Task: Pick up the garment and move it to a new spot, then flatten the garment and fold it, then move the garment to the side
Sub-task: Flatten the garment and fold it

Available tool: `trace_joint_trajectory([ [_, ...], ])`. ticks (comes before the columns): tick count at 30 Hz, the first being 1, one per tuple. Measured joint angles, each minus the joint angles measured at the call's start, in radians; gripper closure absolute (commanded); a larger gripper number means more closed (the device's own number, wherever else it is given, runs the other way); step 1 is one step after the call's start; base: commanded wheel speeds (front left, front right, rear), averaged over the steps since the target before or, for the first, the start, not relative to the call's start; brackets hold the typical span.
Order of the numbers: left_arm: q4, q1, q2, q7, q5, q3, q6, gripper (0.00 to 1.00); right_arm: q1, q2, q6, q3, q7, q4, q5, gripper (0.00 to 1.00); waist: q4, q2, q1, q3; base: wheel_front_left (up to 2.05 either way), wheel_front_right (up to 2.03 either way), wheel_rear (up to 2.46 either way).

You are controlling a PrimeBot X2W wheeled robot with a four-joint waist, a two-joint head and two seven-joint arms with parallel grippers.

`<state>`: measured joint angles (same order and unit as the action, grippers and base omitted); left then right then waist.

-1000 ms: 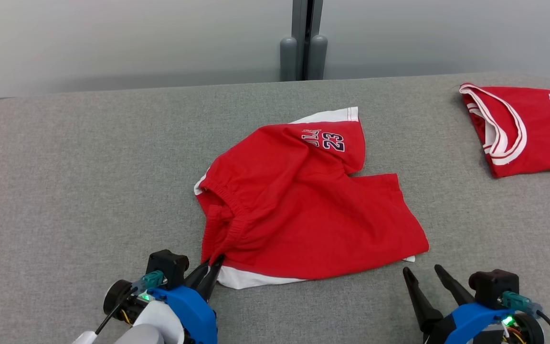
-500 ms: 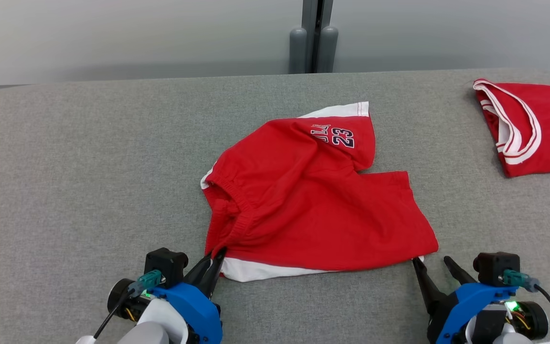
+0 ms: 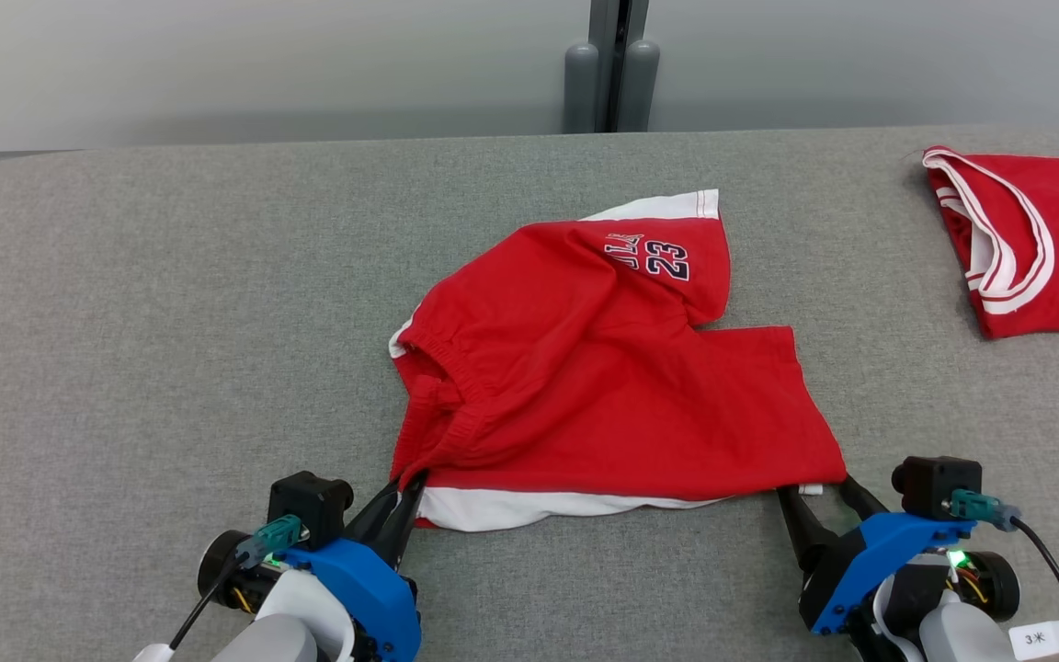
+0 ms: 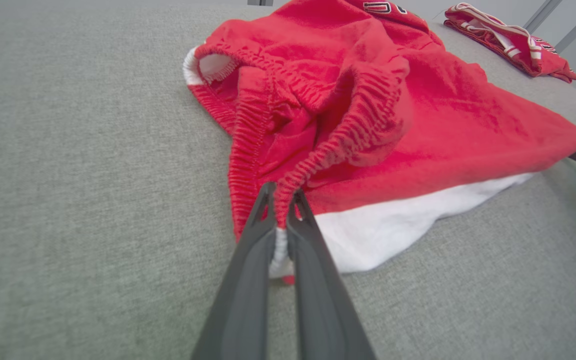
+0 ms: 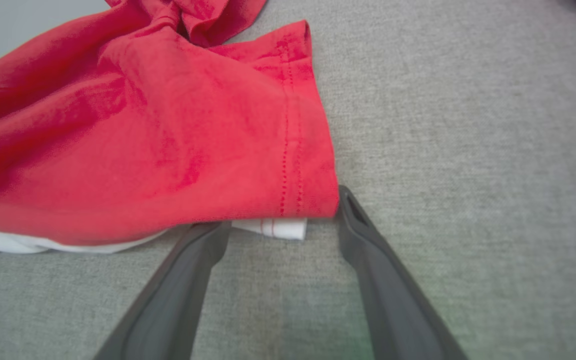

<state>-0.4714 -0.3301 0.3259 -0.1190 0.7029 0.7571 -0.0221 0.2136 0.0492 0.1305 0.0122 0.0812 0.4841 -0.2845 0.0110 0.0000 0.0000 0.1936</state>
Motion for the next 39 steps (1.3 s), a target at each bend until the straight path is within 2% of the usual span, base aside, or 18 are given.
trace_joint_trajectory([
  [9,0.01,0.0,0.002,0.0,0.003,0.002,0.004,1.0,0.058,0.001,0.0,0.039,0.025,0.063,0.056,0.02,0.004,0.0,0.0,0.002,0.0,0.0,0.0],
  [10,0.01,0.0,0.002,0.0,0.003,0.003,0.004,1.0,0.061,0.001,0.0,0.041,0.032,0.07,0.072,0.19,0.006,0.0,0.0,0.001,0.0,0.0,0.0],
  [11,0.01,0.0,0.002,0.0,0.003,0.004,0.004,1.0,0.062,0.001,0.0,0.036,0.041,0.078,0.09,0.54,0.009,0.0,0.0,-0.002,0.0,0.0,0.0],
  [12,0.009,0.0,0.001,0.0,0.004,0.006,0.004,1.0,0.062,0.001,0.0,0.032,0.048,0.082,0.102,0.79,0.013,0.0,0.0,-0.004,0.0,0.0,0.0],
  [13,0.008,0.0,0.0,0.0,0.007,0.006,0.004,1.0,0.06,0.002,0.0,0.032,0.053,0.083,0.116,0.98,0.016,0.0,0.0,-0.007,0.0,0.0,0.0],
  [14,0.008,0.0,-0.001,-0.001,0.009,0.006,0.004,1.0,0.056,0.002,0.0,0.036,0.058,0.082,0.121,1.0,0.018,0.0,-0.0001,-0.009,0.0,0.0,0.0],
  [20,0.002,0.007,-0.002,-0.016,0.017,0.005,0.004,1.0,0.023,0.001,0.0,0.024,0.078,0.052,0.129,1.0,0.024,-0.0001,0.0,-0.027,0.0,0.0,0.0],
  [24,0.022,0.023,-0.001,-0.053,0.031,-0.012,0.004,1.0,-0.013,0.0,0.0,0.006,0.067,-0.019,0.099,1.0,0.021,0.0,0.0,-0.045,0.0,0.0,0.0],
  [28,0.107,0.04,-0.004,-0.097,0.081,-0.067,-0.006,1.0,-0.018,0.0,0.0,-0.022,0.073,-0.155,0.054,1.0,0.017,0.0,0.0,-0.069,0.0,0.0,0.0],
  [32,0.227,0.063,-0.002,-0.114,0.131,-0.114,-0.023,1.0,-0.042,-0.001,0.0,-0.019,0.133,-0.319,-0.043,1.0,0.015,0.0,0.0,-0.094,0.0,0.0,0.0],
  [39,0.447,0.081,0.033,-0.102,0.188,-0.167,-0.029,1.0,-0.08,0.0,0.0,-0.077,0.242,-0.604,-0.069,1.0,0.017,0.0,-0.0001,-0.11,0.0,0.0,0.0],
])
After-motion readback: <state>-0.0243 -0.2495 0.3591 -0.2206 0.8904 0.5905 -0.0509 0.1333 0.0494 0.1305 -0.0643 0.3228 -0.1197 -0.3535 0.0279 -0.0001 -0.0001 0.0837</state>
